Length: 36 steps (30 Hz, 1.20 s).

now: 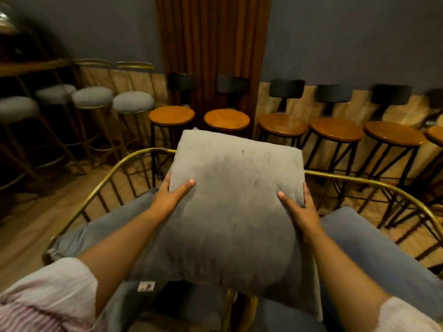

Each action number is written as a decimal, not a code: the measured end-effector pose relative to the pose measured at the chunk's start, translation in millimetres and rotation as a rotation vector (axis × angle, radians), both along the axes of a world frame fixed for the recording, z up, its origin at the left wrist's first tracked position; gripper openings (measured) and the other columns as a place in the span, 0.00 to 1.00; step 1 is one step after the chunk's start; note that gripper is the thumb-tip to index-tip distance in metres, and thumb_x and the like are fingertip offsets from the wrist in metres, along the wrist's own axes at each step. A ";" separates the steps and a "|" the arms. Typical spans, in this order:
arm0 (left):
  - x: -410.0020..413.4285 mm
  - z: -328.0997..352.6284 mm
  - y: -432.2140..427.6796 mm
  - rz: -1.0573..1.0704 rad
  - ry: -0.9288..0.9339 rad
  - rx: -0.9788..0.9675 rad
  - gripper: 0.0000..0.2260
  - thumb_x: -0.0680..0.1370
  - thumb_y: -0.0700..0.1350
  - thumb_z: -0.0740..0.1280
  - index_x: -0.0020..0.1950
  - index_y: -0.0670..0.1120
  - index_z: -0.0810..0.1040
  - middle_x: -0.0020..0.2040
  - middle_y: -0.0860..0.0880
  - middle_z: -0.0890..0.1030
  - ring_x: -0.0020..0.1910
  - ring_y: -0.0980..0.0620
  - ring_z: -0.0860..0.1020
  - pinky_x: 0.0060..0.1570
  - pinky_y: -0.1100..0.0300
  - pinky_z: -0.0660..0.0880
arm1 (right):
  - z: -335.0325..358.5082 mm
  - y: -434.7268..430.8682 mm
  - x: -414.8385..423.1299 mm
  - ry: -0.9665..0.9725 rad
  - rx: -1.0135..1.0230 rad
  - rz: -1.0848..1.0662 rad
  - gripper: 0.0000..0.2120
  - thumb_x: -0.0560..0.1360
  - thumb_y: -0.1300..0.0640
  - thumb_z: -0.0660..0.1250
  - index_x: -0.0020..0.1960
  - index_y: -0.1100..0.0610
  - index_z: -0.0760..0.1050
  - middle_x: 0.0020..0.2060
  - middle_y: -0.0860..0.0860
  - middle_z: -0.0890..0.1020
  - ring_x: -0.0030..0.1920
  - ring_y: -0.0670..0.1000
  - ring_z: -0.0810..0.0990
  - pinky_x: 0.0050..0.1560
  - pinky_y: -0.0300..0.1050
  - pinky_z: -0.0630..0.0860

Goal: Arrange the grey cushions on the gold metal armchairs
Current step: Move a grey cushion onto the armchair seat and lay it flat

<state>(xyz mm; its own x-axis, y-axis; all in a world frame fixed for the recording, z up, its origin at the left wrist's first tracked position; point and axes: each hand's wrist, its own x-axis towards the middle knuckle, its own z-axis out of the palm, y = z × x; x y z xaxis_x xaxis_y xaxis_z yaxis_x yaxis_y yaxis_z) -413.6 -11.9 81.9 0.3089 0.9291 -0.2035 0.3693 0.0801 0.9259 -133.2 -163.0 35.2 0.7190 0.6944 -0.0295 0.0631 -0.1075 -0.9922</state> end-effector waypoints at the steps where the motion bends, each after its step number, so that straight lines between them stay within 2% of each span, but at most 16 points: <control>1: -11.9 -1.6 0.3 0.040 -0.012 -0.024 0.43 0.67 0.67 0.68 0.77 0.59 0.52 0.75 0.45 0.64 0.70 0.39 0.68 0.67 0.43 0.68 | -1.2 8.7 -8.6 -0.005 -0.015 0.030 0.56 0.54 0.34 0.75 0.76 0.44 0.54 0.72 0.50 0.68 0.69 0.54 0.70 0.68 0.57 0.69; 4: -49.0 -15.2 6.1 0.174 -0.028 -0.068 0.37 0.73 0.59 0.66 0.77 0.56 0.53 0.75 0.44 0.65 0.70 0.38 0.67 0.64 0.44 0.67 | -10.9 41.7 -36.4 -0.007 -0.059 0.143 0.48 0.64 0.42 0.75 0.76 0.45 0.53 0.73 0.51 0.66 0.70 0.55 0.69 0.69 0.55 0.68; 7: -85.0 -25.5 13.7 0.242 -0.034 -0.051 0.34 0.74 0.56 0.67 0.77 0.52 0.57 0.73 0.45 0.68 0.69 0.42 0.69 0.59 0.52 0.68 | -22.7 76.0 -66.2 -0.009 -0.074 0.187 0.46 0.67 0.47 0.75 0.77 0.48 0.52 0.74 0.51 0.64 0.71 0.54 0.67 0.71 0.51 0.65; 9: -113.5 -32.9 30.1 0.303 -0.020 -0.050 0.32 0.75 0.55 0.67 0.76 0.50 0.59 0.72 0.46 0.69 0.69 0.43 0.70 0.55 0.57 0.66 | -30.1 103.2 -90.8 -0.025 -0.090 0.226 0.47 0.66 0.45 0.75 0.77 0.49 0.53 0.75 0.51 0.63 0.72 0.54 0.65 0.72 0.51 0.64; 12: -156.4 -44.7 65.1 0.355 -0.003 -0.060 0.35 0.72 0.60 0.68 0.75 0.52 0.61 0.72 0.47 0.71 0.67 0.43 0.72 0.55 0.56 0.67 | -39.6 152.2 -126.8 0.007 -0.110 0.296 0.48 0.65 0.44 0.75 0.77 0.47 0.52 0.75 0.51 0.63 0.72 0.55 0.65 0.72 0.55 0.64; 16: -200.0 -51.7 127.8 0.373 -0.005 -0.018 0.32 0.73 0.55 0.70 0.73 0.52 0.63 0.62 0.53 0.73 0.56 0.49 0.73 0.53 0.57 0.67 | -52.4 221.5 -169.6 0.027 -0.132 0.321 0.46 0.67 0.45 0.74 0.77 0.47 0.51 0.74 0.49 0.63 0.72 0.54 0.65 0.71 0.52 0.64; 20: -230.3 -76.1 195.1 0.386 0.024 -0.046 0.36 0.69 0.57 0.72 0.74 0.54 0.62 0.68 0.49 0.73 0.55 0.49 0.73 0.55 0.56 0.69 | -74.6 283.0 -202.0 0.038 -0.174 0.322 0.52 0.60 0.36 0.75 0.76 0.43 0.53 0.74 0.48 0.65 0.71 0.54 0.68 0.71 0.56 0.66; 22: -240.6 -95.4 219.7 0.384 0.084 -0.056 0.36 0.71 0.57 0.71 0.75 0.54 0.59 0.72 0.48 0.70 0.63 0.45 0.73 0.59 0.56 0.68 | -89.1 303.0 -213.0 0.027 -0.211 0.313 0.49 0.63 0.39 0.75 0.76 0.44 0.52 0.75 0.50 0.63 0.72 0.55 0.66 0.71 0.55 0.65; 25: -248.3 -135.3 247.7 0.219 0.337 -0.098 0.45 0.67 0.66 0.69 0.78 0.58 0.49 0.78 0.44 0.58 0.76 0.42 0.60 0.74 0.51 0.58 | -122.1 329.1 -225.7 -0.050 -0.362 0.359 0.55 0.57 0.30 0.72 0.76 0.39 0.47 0.77 0.52 0.57 0.75 0.58 0.60 0.73 0.58 0.61; 27: -246.8 -162.7 256.5 0.061 0.556 -0.119 0.47 0.64 0.71 0.66 0.75 0.65 0.44 0.79 0.38 0.49 0.77 0.37 0.52 0.75 0.45 0.53 | -143.1 338.6 -236.3 -0.147 -0.502 0.464 0.55 0.59 0.30 0.70 0.74 0.35 0.40 0.78 0.52 0.48 0.77 0.59 0.52 0.75 0.59 0.54; 29: -241.2 -182.4 262.8 0.012 0.695 -0.124 0.44 0.66 0.71 0.64 0.74 0.68 0.40 0.77 0.34 0.43 0.77 0.33 0.47 0.75 0.41 0.52 | -160.7 346.5 -245.9 -0.212 -0.607 0.495 0.53 0.63 0.32 0.69 0.73 0.34 0.34 0.78 0.55 0.42 0.77 0.62 0.48 0.75 0.62 0.51; 33: -237.2 -196.1 266.8 -0.006 0.751 -0.149 0.44 0.66 0.71 0.63 0.72 0.71 0.37 0.77 0.35 0.37 0.75 0.29 0.43 0.72 0.35 0.52 | -172.9 349.2 -247.8 -0.256 -0.661 0.459 0.53 0.64 0.32 0.68 0.72 0.34 0.32 0.78 0.58 0.42 0.76 0.65 0.50 0.74 0.63 0.52; 36: -234.7 -193.3 268.2 -0.034 0.815 -0.153 0.45 0.66 0.71 0.62 0.72 0.69 0.35 0.77 0.35 0.37 0.75 0.29 0.44 0.72 0.35 0.52 | -170.7 347.2 -246.9 -0.259 -0.687 0.484 0.52 0.65 0.32 0.67 0.72 0.34 0.32 0.77 0.59 0.44 0.76 0.66 0.52 0.74 0.63 0.54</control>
<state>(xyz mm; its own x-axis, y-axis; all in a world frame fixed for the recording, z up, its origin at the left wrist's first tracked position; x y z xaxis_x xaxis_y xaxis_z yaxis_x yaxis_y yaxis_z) -648.4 256.4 -111.4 0.0368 0.8656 -0.4993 0.9243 0.1605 0.3464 -380.1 184.2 -135.5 0.3922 0.8133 -0.4298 0.4710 -0.5789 -0.6656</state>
